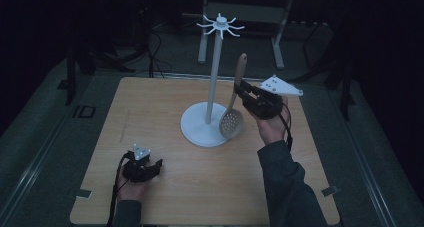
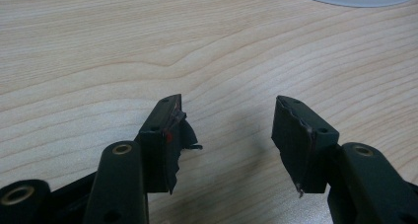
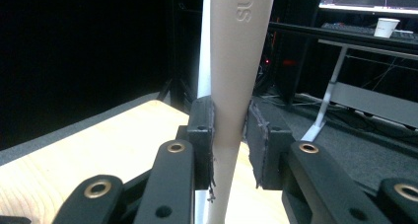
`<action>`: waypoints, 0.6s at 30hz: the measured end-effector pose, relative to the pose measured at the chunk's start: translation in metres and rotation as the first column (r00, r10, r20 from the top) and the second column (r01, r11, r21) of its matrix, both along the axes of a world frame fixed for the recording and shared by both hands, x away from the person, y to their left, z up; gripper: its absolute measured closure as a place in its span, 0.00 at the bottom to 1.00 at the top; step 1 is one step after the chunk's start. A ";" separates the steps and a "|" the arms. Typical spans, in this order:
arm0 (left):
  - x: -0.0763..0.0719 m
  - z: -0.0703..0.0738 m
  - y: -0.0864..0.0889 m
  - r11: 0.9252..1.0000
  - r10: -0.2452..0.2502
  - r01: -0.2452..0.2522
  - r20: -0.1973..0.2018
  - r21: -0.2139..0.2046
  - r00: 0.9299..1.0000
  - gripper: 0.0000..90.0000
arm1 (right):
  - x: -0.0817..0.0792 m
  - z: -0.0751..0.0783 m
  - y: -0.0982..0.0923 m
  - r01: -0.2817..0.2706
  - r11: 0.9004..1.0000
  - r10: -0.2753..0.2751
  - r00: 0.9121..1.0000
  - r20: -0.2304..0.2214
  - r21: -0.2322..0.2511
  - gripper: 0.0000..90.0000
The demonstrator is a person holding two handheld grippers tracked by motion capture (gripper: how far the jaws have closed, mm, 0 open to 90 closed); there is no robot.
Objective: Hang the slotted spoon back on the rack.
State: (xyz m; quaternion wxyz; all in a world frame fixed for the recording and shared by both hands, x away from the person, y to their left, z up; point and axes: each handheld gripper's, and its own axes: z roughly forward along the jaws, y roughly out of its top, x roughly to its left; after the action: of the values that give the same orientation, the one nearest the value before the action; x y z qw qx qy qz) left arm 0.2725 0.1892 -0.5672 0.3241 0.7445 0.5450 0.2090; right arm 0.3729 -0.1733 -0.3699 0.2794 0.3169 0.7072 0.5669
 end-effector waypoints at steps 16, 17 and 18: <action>0.000 0.000 0.000 1.000 -0.002 0.002 0.001 0.001 1.000 0.51 | 0.010 0.016 0.004 0.001 1.000 -0.001 1.000 0.010 -0.004 0.81; 0.000 0.000 0.000 1.000 -0.002 0.002 0.001 0.000 1.000 0.51 | 0.010 0.017 0.004 0.001 1.000 -0.001 1.000 0.014 -0.007 0.81; 0.000 0.000 0.000 1.000 -0.002 0.002 0.000 0.001 1.000 0.51 | 0.010 0.019 0.005 0.000 1.000 0.000 1.000 0.015 -0.010 0.81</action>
State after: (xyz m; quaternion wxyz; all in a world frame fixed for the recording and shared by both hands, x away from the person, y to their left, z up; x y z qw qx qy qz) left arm 0.2729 0.1893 -0.5674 0.3239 0.7451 0.5443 0.2089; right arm 0.3834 -0.1688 -0.3512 0.2865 0.3112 0.7078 0.5657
